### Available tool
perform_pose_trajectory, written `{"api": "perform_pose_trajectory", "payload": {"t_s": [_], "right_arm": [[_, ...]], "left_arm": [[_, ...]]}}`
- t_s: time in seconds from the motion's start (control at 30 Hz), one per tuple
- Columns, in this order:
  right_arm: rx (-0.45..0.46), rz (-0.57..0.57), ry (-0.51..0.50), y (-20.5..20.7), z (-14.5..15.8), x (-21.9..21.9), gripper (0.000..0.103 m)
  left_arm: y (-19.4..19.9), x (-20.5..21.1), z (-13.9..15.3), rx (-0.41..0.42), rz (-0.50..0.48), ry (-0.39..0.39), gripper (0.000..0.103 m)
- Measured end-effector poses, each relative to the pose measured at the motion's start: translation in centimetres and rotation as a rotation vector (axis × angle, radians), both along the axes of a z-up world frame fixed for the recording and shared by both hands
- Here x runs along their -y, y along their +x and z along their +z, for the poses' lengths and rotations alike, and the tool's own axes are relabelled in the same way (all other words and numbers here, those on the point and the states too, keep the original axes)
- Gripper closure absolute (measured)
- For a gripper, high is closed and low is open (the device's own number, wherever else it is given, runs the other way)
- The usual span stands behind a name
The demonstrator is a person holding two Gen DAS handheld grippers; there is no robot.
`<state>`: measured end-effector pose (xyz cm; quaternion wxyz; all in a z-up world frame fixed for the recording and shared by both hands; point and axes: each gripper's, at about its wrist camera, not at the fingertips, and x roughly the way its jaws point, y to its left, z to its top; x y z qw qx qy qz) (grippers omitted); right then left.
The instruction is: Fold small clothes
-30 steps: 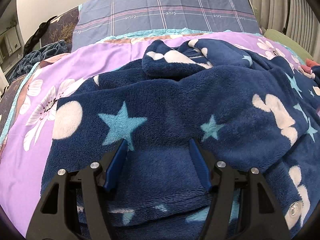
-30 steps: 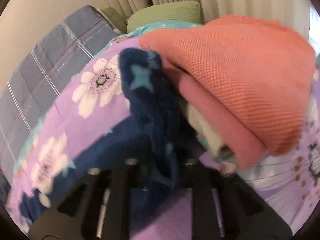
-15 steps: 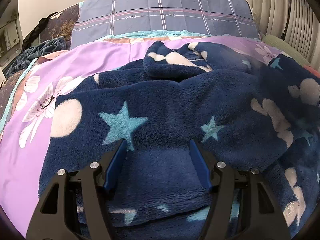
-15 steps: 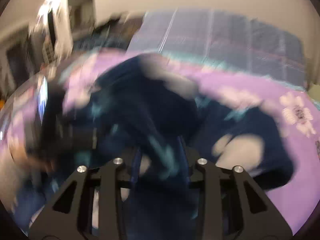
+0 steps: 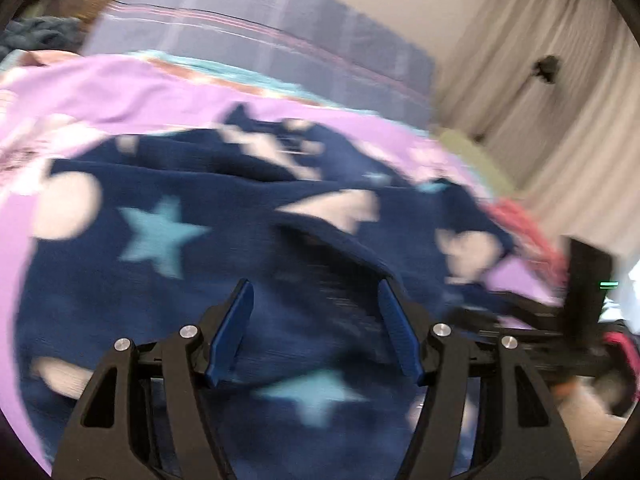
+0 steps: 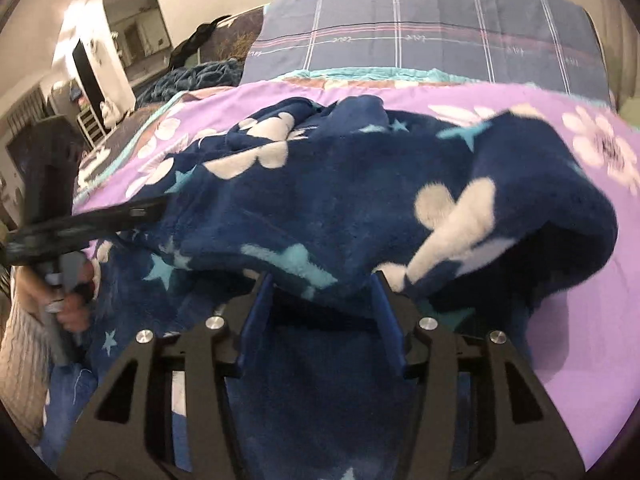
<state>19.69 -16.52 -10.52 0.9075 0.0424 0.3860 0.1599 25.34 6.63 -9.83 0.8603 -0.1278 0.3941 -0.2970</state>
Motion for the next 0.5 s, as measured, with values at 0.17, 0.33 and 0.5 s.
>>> {"api": "perform_pose_trajectory", "payload": {"t_s": [0.17, 0.33, 0.5], "right_arm": [[0.026, -0.020, 0.035, -0.8, 0.6, 0.9, 0.052], [0.041, -0.026, 0.041, -2.4, 0.7, 2.4, 0.049], [-0.026, -0.077, 0.113, -1.8, -0.7, 4.1, 0.048]], "left_arm": [[0.1, 4.5, -1.2, -0.082, -0.078, 0.038, 0.037], [0.5, 5.4, -1.5, -0.118, -0.068, -0.009, 0.036], [0.8, 4.6, -0.8, -0.140, -0.064, -0.104, 0.032]]}}
